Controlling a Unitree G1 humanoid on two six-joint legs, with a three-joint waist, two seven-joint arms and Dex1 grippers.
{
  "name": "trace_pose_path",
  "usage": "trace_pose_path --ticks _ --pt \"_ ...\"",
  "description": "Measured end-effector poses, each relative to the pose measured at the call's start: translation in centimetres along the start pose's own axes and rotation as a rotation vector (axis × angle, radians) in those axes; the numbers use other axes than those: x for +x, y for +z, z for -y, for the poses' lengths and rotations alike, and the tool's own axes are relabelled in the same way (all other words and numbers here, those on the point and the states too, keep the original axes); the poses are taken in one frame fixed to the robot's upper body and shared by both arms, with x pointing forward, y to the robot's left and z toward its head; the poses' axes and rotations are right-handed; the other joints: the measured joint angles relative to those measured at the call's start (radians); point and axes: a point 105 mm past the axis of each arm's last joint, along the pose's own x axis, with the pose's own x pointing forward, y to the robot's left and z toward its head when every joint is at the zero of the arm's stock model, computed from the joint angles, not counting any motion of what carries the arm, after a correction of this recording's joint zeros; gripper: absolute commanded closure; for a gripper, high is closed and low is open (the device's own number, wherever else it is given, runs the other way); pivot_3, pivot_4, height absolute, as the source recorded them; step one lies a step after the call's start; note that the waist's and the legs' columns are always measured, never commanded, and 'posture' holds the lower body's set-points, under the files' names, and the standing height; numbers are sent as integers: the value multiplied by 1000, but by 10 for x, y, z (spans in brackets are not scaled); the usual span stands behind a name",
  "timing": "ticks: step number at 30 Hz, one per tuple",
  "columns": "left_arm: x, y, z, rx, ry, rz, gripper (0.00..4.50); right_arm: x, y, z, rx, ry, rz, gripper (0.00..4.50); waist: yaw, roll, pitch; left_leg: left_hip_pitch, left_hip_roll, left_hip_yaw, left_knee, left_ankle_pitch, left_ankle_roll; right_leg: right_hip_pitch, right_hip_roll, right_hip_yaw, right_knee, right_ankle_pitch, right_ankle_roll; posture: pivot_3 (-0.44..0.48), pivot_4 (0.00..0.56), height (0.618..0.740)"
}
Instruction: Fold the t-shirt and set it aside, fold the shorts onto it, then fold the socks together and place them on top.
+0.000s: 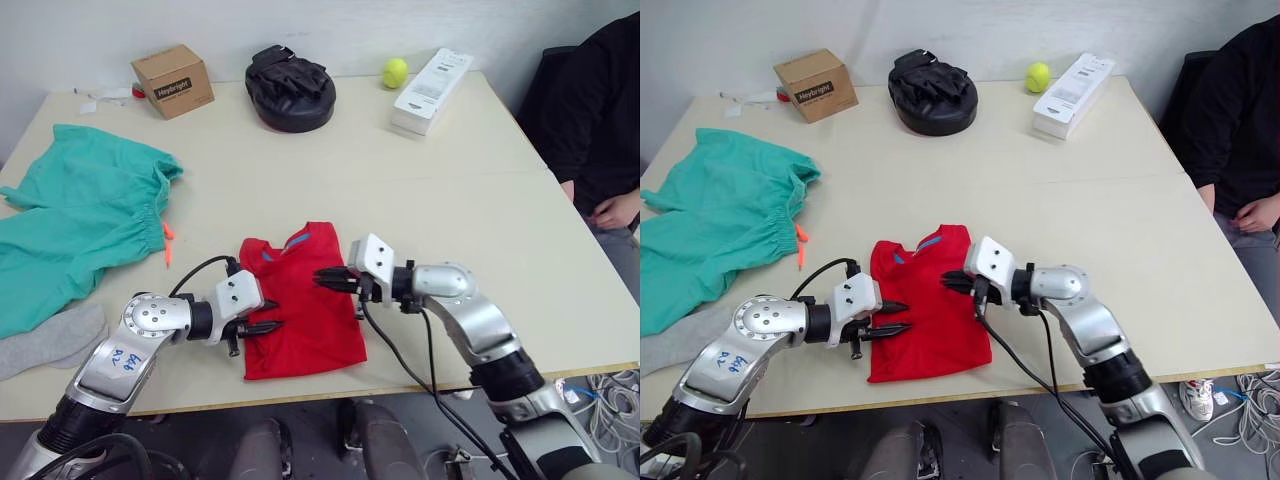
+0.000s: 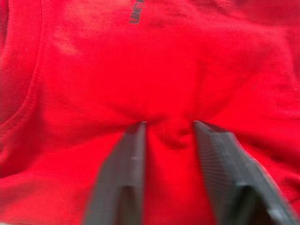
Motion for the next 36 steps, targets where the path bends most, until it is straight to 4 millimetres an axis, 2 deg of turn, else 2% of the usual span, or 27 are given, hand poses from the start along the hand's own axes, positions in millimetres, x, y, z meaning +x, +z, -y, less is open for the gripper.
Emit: trace_pose_path --ticks 2,5,10,14,17,19,21,24,29,34,36 --pt "1 0 -1 -5 10 8 4449 12 -5 -3 -10 11 -19 4500 1 0 0 0 0 0 0 0 0 0 0 0 0 0 0 0 150 740" --pt "3 0 -1 -11 19 14 4449 22 -20 2 -1 -33 -55 4500 1 0 0 0 -1 0 1 0 1 0 -1 0 0 0 0 0 150 740" --pt "3 -1 -2 -21 32 7 4449 29 -28 30 -40 -160 -93 4500 0 0 0 2 -1 0 1 1 0 1 -1 0 2 0 0 0 150 740" --pt "3 -2 -2 -29 36 3 4449 19 -29 65 -88 -293 -120 4500 0 0 -1 2 -1 0 1 1 0 2 -1 0 3 0 0 0 150 740" --pt "-2 -4 3 -40 34 2 4449 -6 -41 90 -97 -387 -177 4500 -1 0 -1 2 0 0 0 1 0 2 -1 0 2 0 -1 0 150 740" --pt "-6 -5 4 -44 28 -9 4449 -18 -43 99 -93 -413 -191 4500 -10 0 -1 2 0 0 -1 1 0 1 -1 0 2 -1 -2 0 150 740" --pt "-9 -6 3 -67 30 -10 4449 -22 -42 100 -90 -407 -182 4500 -19 0 -1 2 0 0 -2 2 -1 1 0 0 2 -1 -2 0 150 740" --pt "-12 -6 4 -138 19 5 3791 -19 -38 91 -81 -359 -151 4500 -24 0 0 2 1 0 -2 2 -1 1 0 0 2 -1 -2 0 150 740" --pt "-22 0 9 -251 -31 52 2158 -16 -23 76 -77 -303 -82 4500 -22 0 0 1 0 -1 -1 2 -1 1 0 0 2 -1 -2 0 150 740" --pt "-39 20 10 -280 -59 117 517 -16 6 63 -99 -246 8 4500 -21 0 0 1 0 -1 -2 2 -1 1 0 0 1 -1 -2 0 150 740" --pt "-42 22 11 -287 -67 114 56 -15 10 55 -90 -220 27 4500 -21 0 0 1 0 -1 -2 2 -1 1 0 0 1 -1 -2 0 150 740"
